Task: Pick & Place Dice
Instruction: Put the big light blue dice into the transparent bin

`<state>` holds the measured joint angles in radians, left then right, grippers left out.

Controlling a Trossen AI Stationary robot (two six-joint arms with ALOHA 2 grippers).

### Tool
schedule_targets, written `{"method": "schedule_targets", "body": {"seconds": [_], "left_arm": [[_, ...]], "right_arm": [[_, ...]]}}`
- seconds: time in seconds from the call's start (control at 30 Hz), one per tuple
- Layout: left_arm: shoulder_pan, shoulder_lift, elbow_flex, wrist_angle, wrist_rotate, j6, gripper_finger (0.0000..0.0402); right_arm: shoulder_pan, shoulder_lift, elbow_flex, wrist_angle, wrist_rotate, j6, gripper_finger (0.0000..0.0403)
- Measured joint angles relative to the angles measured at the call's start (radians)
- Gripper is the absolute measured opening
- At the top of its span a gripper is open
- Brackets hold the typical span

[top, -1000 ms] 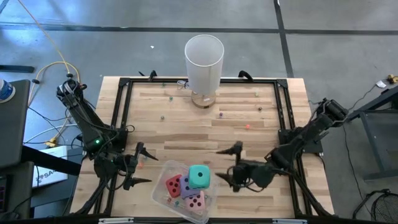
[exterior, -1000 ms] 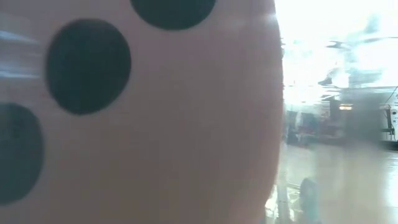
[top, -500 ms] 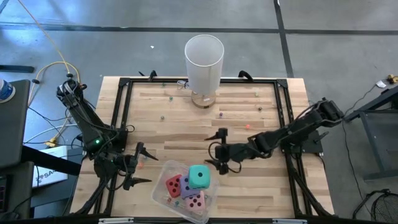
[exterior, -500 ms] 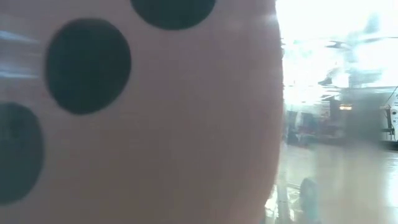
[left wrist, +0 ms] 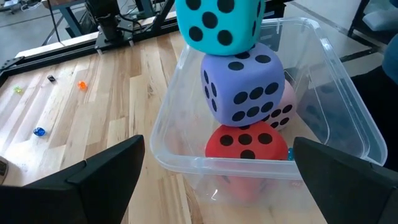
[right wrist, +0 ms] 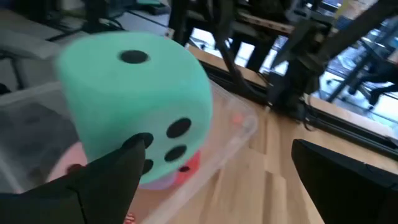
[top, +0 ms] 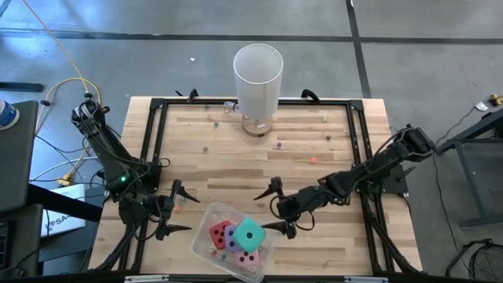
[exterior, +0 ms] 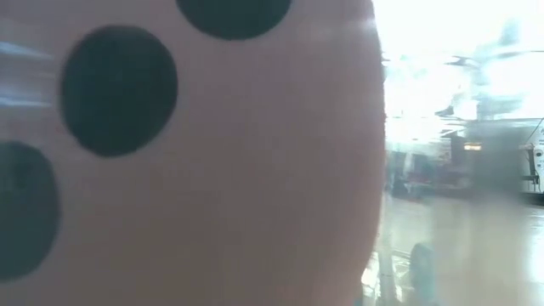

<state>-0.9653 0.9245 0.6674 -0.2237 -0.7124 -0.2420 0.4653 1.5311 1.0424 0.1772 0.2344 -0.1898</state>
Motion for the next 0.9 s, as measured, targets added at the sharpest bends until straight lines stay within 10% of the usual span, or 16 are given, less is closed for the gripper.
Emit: {"method": "schedule_targets", "body": {"seconds": [0.9], "left_arm": [[0.000, 0.000, 0.000, 0.000, 0.000, 0.002, 0.0400]], "right_arm": [[0.066, 0.000, 0.000, -0.096, -0.147, 0.186, 0.0396]]}}
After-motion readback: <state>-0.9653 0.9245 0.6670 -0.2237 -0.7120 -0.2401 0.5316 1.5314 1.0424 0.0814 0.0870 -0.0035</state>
